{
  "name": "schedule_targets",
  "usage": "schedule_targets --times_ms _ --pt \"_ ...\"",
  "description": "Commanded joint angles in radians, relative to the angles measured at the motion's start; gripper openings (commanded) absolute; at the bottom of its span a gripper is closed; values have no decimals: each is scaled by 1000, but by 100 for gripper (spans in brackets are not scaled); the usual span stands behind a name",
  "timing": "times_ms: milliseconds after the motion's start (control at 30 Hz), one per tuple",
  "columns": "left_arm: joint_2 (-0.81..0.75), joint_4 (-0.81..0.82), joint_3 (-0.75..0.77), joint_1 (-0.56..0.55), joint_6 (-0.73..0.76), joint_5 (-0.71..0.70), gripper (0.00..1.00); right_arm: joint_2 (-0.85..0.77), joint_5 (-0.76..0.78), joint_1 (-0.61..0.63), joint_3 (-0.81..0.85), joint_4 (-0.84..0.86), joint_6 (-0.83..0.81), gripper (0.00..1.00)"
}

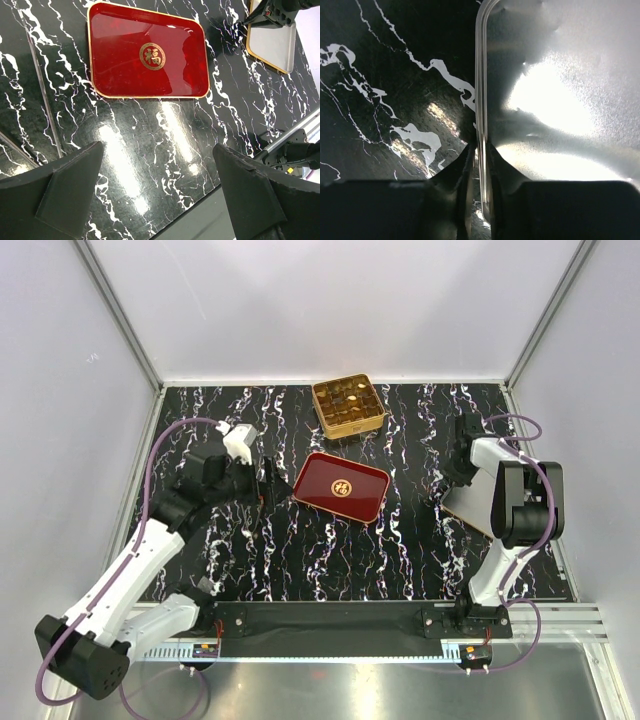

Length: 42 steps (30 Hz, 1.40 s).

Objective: Pack the chocolate

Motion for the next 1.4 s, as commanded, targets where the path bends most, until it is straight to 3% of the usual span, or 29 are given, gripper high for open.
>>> schedule_targets --times_ms 0,67,267,467,667,767,867,1000,1133,1367 --pt "20 46 27 0 22 48 99 -12 -50 1 -14 27 -26 15" --pt "11 63 32 0 27 96 99 -38 -73 1 2 15 -38 0" --pt "-51 200 29 -1 -4 265 99 -176 -213 7 81 -81 -89 0" --pt "-48 201 76 2 -24 236 98 -400 -431 24 123 -103 -99 0" --pt "26 82 205 8 5 171 99 -553 -573 71 188 -129 -87 0" --pt "40 114 224 45 -16 217 99 -627 -670 85 187 -59 -40 0" --pt "63 230 219 86 -60 328 99 -685 -829 102 135 142 107 0" --pt "148 495 225 143 -192 510 99 -692 -995 154 124 421 235 0" --pt "254 848 188 167 -460 672 98 -681 -1070 217 134 653 367 0" --pt "449 1105 302 169 -580 731 98 -643 -1135 283 193 857 535 0"
